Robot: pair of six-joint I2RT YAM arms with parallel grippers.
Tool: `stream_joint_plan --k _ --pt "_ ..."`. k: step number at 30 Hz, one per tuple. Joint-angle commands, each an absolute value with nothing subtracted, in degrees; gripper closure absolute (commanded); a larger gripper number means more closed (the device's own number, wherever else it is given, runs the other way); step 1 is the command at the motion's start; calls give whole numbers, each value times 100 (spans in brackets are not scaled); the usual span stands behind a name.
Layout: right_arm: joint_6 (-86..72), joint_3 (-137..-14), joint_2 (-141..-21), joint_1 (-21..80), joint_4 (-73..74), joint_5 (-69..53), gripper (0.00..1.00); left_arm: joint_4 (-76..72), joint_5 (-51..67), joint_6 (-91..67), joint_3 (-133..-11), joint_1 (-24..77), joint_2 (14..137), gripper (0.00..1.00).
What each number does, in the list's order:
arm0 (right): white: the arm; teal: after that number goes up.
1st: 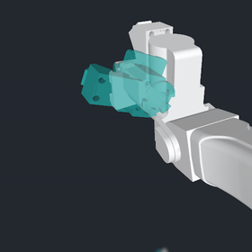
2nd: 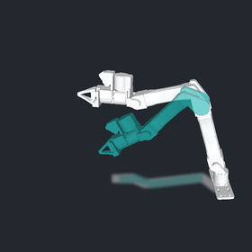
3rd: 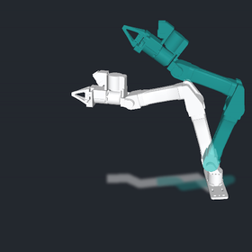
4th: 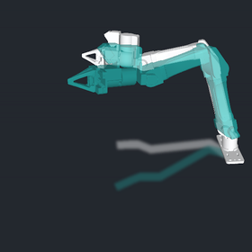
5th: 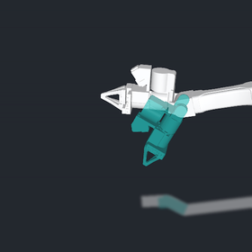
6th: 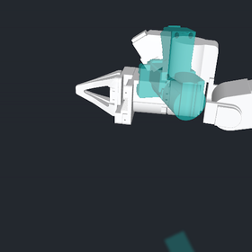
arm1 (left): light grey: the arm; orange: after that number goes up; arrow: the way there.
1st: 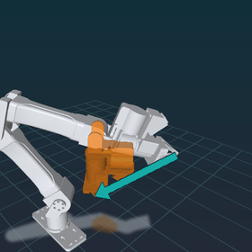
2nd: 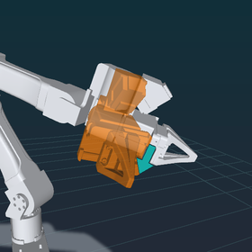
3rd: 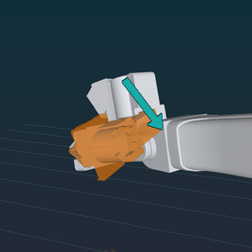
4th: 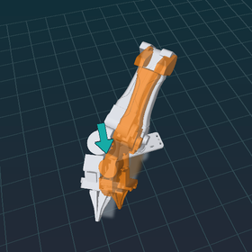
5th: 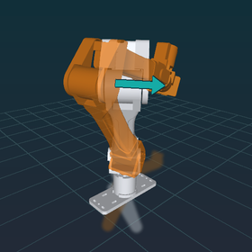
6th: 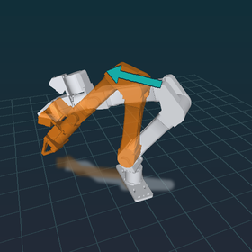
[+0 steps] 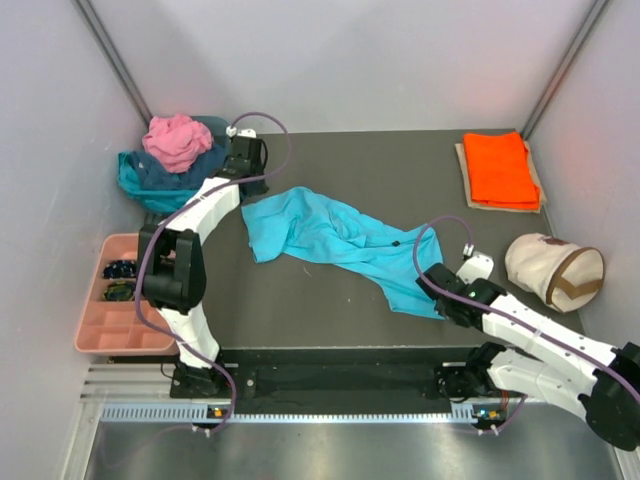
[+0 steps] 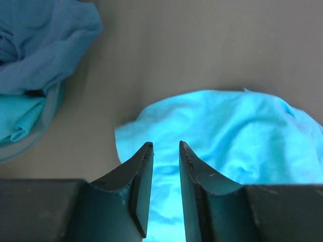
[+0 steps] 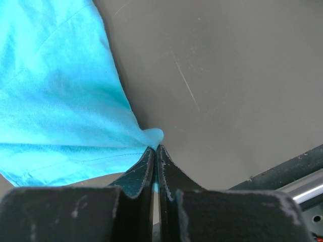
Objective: Fold and stack the t-shirts
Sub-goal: Flatten the tshirt out
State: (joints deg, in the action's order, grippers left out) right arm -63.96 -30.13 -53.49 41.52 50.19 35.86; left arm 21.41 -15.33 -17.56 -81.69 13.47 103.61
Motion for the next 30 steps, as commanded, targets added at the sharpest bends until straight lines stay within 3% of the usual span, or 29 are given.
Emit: stream_joint_plan --k 1,6,8,10,12,13,17,30 --pt "-6434 -3252 -5195 4201 5203 3788 100 2170 -1617 -1600 -8736 1169 10625 70" --pt "-6390 -3243 -5203 4201 5151 3753 100 2364 -1450 -1582 -8965 1125 10837 68" --pt "-6337 -3252 -5203 4192 5080 3718 100 2426 -1354 -1600 -8895 1125 10819 60" --pt "-6293 -3261 -5229 4192 5045 3700 100 2461 -1301 -1661 -8728 1125 10784 43" --pt "-6267 -3261 -5264 4201 4992 3691 100 2513 -1240 -1714 -8536 1125 10705 38" --pt "-6249 -3252 -5282 4201 4966 3657 100 2531 -1213 -1766 -8473 1125 10644 30" --pt "-6205 -3243 -5335 4201 4869 3612 100 2435 -1300 -1854 -8122 1125 10599 23" --pt "-6047 -3278 -5388 4201 4790 3595 100 2206 -1099 -2110 -7822 985 10846 24"
